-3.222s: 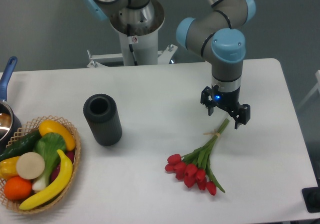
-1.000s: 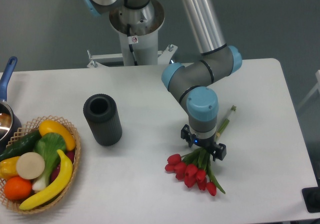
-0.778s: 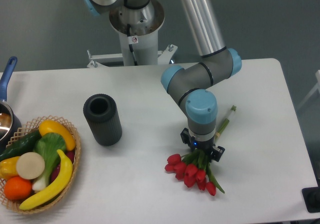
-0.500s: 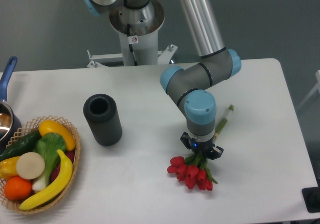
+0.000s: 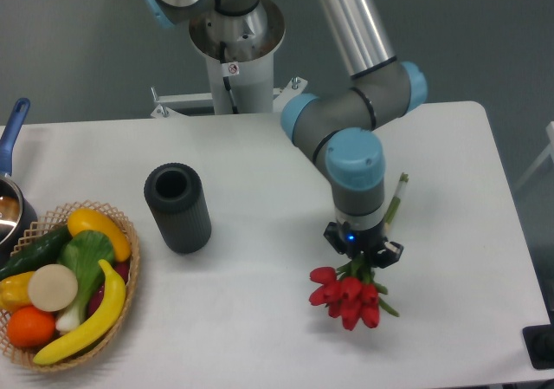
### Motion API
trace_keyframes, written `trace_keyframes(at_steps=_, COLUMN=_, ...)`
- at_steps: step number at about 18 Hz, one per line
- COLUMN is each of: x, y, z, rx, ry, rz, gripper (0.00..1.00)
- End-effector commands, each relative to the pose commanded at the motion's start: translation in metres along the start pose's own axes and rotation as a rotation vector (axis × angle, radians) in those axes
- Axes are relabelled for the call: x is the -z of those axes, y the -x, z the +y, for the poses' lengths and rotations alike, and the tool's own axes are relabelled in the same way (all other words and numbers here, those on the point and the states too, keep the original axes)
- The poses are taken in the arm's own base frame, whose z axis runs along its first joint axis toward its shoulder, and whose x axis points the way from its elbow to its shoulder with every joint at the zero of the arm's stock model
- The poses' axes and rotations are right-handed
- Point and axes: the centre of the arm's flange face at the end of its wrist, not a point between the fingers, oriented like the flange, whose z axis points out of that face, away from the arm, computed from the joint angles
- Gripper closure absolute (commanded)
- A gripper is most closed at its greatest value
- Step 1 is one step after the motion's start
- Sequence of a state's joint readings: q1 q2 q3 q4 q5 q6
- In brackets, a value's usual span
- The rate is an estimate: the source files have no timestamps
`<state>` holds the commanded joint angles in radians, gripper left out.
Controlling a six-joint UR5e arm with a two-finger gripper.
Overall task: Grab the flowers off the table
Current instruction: 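Lift the gripped tulip bouquet up off the table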
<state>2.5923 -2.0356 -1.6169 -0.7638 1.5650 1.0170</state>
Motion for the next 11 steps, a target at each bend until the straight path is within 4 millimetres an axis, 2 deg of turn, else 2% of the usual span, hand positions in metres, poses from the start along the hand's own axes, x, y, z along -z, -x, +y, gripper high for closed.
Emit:
trace_keyframes(at_steps=6, x=0.040, y=0.020, z=0.001, rx=-0.054, ry=0.017, rz=0.045, gripper=1.00)
trace_keyframes(at_steps=11, x=0.043, y=0.024, z=0.001, rx=-0.069, ry=0.026, rz=0.057, gripper=1.00)
